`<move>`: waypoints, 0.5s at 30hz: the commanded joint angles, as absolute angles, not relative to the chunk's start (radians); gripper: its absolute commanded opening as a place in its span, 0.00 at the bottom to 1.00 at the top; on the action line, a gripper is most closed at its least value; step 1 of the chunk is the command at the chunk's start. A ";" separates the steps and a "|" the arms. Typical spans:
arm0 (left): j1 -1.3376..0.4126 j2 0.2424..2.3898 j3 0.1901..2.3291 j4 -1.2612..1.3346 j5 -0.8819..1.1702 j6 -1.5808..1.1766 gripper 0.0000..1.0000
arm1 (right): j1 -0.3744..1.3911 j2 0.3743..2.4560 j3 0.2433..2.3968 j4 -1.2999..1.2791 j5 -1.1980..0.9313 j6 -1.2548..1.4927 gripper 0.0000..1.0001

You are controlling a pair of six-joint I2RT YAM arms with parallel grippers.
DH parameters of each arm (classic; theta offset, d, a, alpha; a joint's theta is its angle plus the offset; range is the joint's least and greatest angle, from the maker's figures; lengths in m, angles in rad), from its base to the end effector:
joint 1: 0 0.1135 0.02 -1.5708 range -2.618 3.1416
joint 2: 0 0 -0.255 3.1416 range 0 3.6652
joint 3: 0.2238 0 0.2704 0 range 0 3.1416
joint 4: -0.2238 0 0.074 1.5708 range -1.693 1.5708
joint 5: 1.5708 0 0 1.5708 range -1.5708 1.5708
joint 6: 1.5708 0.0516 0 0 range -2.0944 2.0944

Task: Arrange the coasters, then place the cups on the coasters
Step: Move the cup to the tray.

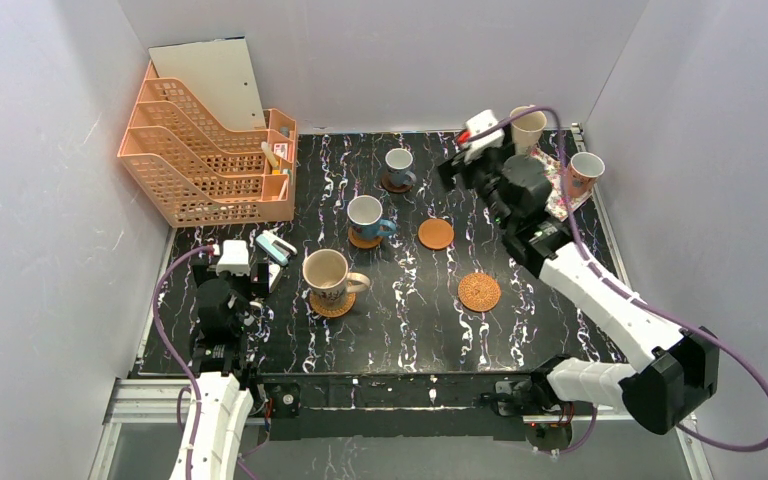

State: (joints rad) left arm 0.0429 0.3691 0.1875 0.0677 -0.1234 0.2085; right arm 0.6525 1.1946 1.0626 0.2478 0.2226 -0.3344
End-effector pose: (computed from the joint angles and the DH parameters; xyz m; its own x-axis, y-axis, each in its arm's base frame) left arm 0.1763 0.0139 0.2027 -0.1452 0.1994 -0.9691 -0.1377 0.9659 0.2193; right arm 0.2604 0.1847 0.3898 0.2239 -0.2318 -0.9467 -0.3647 0.8808 -0.3019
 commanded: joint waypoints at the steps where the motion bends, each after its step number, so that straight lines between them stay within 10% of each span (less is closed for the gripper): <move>1: 0.048 0.400 0.183 0.085 -0.075 0.224 0.93 | 0.504 1.163 1.108 0.237 0.270 -0.282 0.98; 15: 0.048 0.274 0.162 0.040 -0.043 0.226 0.94 | 0.024 1.193 1.010 0.218 0.050 -0.137 0.98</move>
State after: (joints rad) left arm 0.0429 0.3271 0.1757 0.0620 -0.0589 0.2241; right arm 0.0879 1.1606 1.0225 0.1917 0.1005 -0.2001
